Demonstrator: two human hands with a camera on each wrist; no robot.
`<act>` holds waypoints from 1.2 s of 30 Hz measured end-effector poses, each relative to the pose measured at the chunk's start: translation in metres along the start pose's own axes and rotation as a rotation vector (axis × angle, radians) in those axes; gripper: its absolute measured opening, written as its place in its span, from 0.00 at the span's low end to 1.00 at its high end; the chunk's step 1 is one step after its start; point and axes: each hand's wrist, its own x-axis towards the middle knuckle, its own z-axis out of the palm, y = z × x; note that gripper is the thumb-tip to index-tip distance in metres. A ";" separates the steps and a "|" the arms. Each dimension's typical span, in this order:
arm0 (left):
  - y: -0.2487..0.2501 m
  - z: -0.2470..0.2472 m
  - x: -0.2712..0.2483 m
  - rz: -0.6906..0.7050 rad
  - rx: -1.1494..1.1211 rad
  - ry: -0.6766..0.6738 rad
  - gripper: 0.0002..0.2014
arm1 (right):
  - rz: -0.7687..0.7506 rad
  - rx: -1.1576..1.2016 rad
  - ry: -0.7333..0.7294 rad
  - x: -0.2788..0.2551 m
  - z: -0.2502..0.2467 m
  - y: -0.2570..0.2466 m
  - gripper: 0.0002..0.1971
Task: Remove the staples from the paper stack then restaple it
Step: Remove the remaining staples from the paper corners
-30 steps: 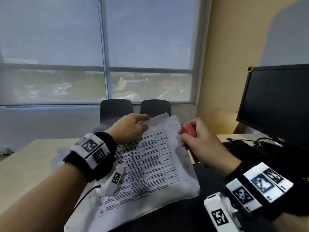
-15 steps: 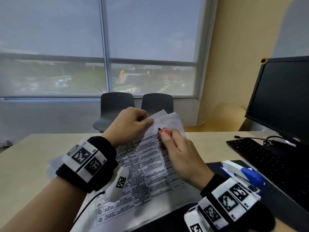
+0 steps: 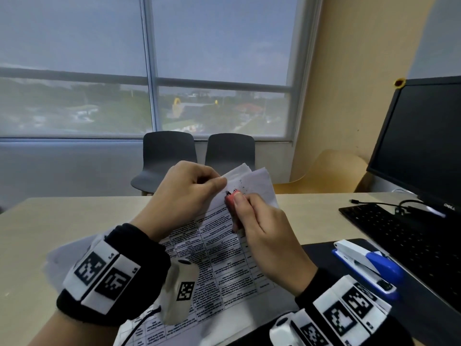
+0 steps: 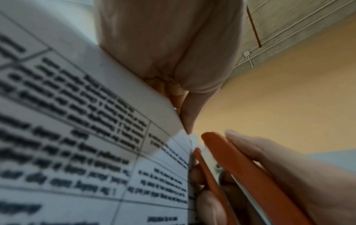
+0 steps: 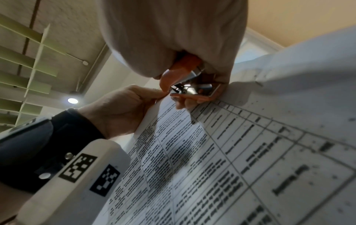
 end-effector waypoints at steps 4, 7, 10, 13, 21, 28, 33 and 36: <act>-0.009 0.001 -0.001 -0.026 -0.019 0.054 0.09 | 0.030 -0.023 -0.021 0.002 0.004 0.006 0.20; -0.012 0.001 -0.001 -0.059 -0.025 0.065 0.08 | 0.044 -0.022 -0.026 0.004 0.007 0.009 0.18; -0.010 0.001 0.000 -0.052 -0.002 0.082 0.09 | 0.061 -0.007 -0.026 0.006 0.008 0.009 0.20; -0.008 0.002 -0.001 -0.051 0.018 0.106 0.10 | 0.076 0.000 -0.015 0.007 0.009 0.009 0.23; -0.003 0.006 -0.002 -0.027 0.053 0.136 0.13 | 0.071 -0.016 0.005 0.006 0.007 0.002 0.26; 0.007 0.017 -0.009 0.077 0.189 0.229 0.12 | 0.142 -0.181 0.037 0.009 0.002 -0.016 0.30; 0.010 0.012 -0.009 0.072 0.122 0.259 0.11 | 0.126 0.025 0.113 0.003 0.015 -0.013 0.29; 0.011 0.009 -0.007 0.028 0.068 0.259 0.12 | 0.027 0.039 0.171 0.000 0.019 -0.006 0.24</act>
